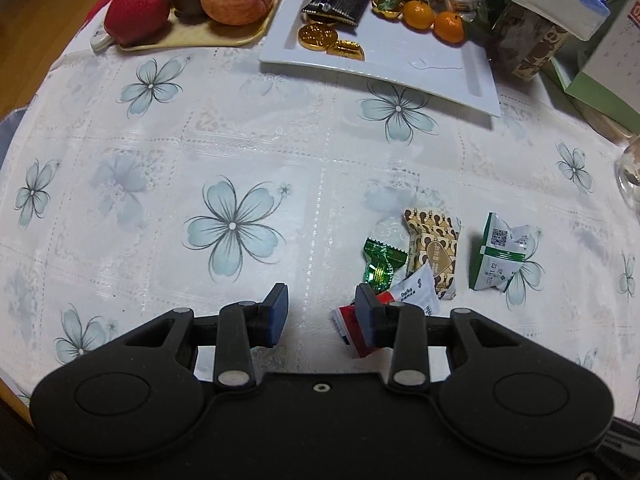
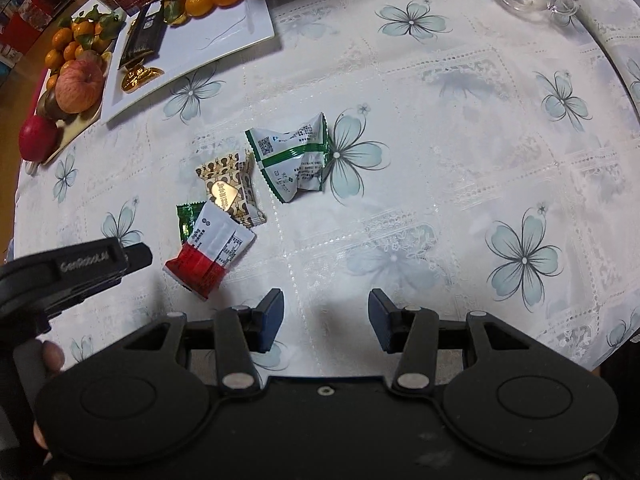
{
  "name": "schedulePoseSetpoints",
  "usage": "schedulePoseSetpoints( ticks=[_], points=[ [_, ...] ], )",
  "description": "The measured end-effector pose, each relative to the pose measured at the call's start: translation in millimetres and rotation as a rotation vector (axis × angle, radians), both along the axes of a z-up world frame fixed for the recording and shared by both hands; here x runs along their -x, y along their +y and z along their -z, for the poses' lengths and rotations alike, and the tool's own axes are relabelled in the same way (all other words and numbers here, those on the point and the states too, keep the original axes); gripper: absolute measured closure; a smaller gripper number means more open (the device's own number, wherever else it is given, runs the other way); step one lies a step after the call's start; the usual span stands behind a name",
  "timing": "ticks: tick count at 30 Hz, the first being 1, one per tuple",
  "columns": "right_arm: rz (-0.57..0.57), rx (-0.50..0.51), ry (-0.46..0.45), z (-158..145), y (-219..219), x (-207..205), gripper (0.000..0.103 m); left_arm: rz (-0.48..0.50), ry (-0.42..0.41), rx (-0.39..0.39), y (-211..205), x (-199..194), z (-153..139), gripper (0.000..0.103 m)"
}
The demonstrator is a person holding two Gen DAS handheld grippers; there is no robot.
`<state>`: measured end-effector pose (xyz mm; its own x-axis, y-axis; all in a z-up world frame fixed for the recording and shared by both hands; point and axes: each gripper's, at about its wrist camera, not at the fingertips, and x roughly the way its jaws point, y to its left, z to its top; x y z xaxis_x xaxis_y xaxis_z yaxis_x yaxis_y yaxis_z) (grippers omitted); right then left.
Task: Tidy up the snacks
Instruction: 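Grasp the red-and-white packet with the left gripper, then hold red-and-white packet in left gripper while right moves to green-and-white packet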
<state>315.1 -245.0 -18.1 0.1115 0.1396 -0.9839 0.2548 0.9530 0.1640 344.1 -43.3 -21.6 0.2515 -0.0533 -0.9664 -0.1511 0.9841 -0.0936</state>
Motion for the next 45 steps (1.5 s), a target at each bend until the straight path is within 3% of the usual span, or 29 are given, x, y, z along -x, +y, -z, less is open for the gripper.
schedulePoseSetpoints(
  ticks=[6, 12, 14, 19, 22, 25, 33, 39, 45],
  points=[
    [0.023, -0.035, 0.018, 3.7, -8.7, -1.0, 0.053, 0.001, 0.061, -0.062, -12.1, -5.9, 16.9, 0.058],
    [0.055, -0.06, 0.024, 0.8, -19.6, 1.2, 0.053, 0.097, 0.104, -0.131, -22.2, 9.5, 24.9, 0.058],
    [0.063, -0.077, 0.026, -0.2, -22.8, 1.6, 0.053, 0.118, 0.117, -0.121, -20.8, 15.5, 23.6, 0.058],
    [0.09, -0.089, 0.017, -4.8, -28.1, 0.8, 0.053, 0.15, 0.028, -0.08, -19.7, 27.0, 1.6, 0.058],
    [0.097, -0.1, 0.016, -6.0, -30.9, 0.5, 0.053, 0.254, -0.039, -0.032, -32.1, 27.1, -9.8, 0.057],
    [0.108, -0.111, 0.023, -5.8, -34.5, 0.6, 0.053, 0.354, -0.046, -0.007, -47.9, 24.5, -6.4, 0.055],
    [0.14, -0.143, 0.043, -3.5, -44.5, 2.2, 0.053, 0.419, 0.008, -0.084, -71.4, 25.2, 23.1, 0.055],
    [0.142, -0.164, 0.051, -3.7, -46.0, 3.3, 0.053, 0.427, -0.025, -0.172, -81.0, 26.4, 24.3, 0.053],
    [0.14, -0.181, 0.057, -4.0, -45.1, 5.0, 0.053, 0.42, -0.027, -0.197, -81.2, 24.9, 29.0, 0.05]
  ],
)
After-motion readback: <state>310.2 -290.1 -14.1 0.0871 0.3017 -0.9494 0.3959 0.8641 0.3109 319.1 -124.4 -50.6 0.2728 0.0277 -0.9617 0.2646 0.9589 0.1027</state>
